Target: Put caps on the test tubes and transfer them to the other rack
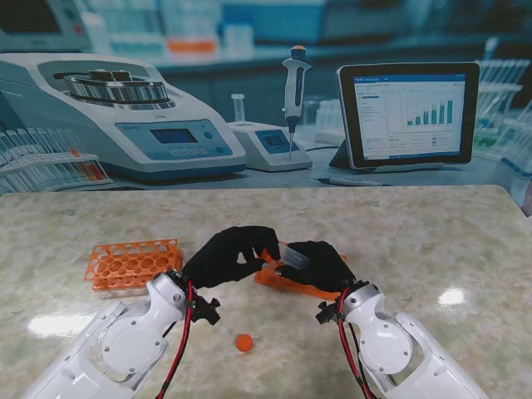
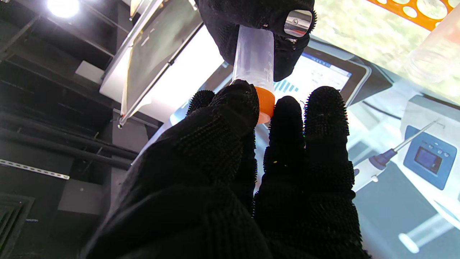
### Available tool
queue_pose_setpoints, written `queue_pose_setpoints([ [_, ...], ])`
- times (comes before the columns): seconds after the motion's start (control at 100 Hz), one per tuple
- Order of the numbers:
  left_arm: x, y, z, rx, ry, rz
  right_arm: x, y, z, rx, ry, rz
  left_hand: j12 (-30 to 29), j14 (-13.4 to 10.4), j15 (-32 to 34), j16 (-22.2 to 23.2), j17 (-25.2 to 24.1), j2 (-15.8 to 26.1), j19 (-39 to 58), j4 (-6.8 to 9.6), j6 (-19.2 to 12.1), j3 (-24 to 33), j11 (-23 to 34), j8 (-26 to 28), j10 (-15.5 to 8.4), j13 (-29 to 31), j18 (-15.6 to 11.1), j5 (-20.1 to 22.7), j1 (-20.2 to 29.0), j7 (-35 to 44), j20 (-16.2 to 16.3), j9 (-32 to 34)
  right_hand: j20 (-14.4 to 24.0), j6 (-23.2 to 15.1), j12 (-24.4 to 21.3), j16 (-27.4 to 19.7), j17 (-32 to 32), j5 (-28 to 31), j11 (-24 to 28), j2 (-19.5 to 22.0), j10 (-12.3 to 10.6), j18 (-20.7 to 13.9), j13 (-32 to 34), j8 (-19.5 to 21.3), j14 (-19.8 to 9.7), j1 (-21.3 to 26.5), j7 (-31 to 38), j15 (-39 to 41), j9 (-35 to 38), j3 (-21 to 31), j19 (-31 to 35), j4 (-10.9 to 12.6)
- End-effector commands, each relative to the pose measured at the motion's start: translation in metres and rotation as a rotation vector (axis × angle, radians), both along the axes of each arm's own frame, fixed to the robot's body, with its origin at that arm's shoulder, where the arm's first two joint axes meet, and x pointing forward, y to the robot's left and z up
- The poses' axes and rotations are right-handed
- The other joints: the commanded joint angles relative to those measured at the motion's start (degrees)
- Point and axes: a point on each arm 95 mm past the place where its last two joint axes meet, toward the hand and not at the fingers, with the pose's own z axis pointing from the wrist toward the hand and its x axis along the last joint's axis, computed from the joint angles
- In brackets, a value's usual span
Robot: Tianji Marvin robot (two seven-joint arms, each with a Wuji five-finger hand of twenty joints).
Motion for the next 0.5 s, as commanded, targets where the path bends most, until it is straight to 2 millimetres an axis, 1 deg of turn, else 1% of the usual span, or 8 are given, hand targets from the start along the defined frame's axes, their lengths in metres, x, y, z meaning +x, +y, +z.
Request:
queue_pose_setpoints([
  [0.0,0.0000,-0.0009,0.0028,-0.003,-0.009,0.000,-0.0018,0.0021,-0.0028,0.006,0.010,0.003,1.0,0.7,-0.6,1.2,-0.7,2.3,-1.4,-0.63,0.6,3.2,2.1,-0.4,0.8,0.7,-0.4,0.6,5.5,-0.8,0.6,2.6,-0.7,-2.3,-0.2,-0.1,0.7,0.4,0.8,0.4,-0.1,1.0,1.2,1.3,-1.0,0.9,0.1,0.6,-0.3,-0.8,0.7,-1.0],
  [0.19,0.0034,-0.0022,0.0048,-0.005,-0.011,0.005,-0.0018,0.0023,-0.0030,0.006,0.010,0.005,1.0,0.6,-0.6,1.3,-0.7,2.3,-1.4,-0.65,0.6,3.2,2.1,-0.3,0.7,0.7,-0.4,0.6,5.5,-0.8,0.6,2.6,-0.7,-2.4,-0.2,-0.1,0.7,0.4,0.8,0.4,-0.2,1.0,1.2,1.4,-1.0,0.8,0.0,0.5,-0.3,-0.8,0.7,-1.1],
  [0.49,0.0073,-0.0093,-0.0009,-0.005,0.019,-0.005,-0.0020,0.0018,-0.0032,0.007,0.008,0.006,1.0,0.6,-0.6,1.3,-0.8,2.3,-1.3,-0.68,0.6,3.3,2.1,-0.4,0.8,0.6,-0.3,0.5,5.5,-0.9,0.6,2.5,-0.7,-2.3,-0.2,-0.1,0.7,0.4,0.8,0.4,-0.1,1.0,1.2,1.4,-1.0,0.8,-0.1,0.5,-0.2,-0.8,0.6,-1.1],
])
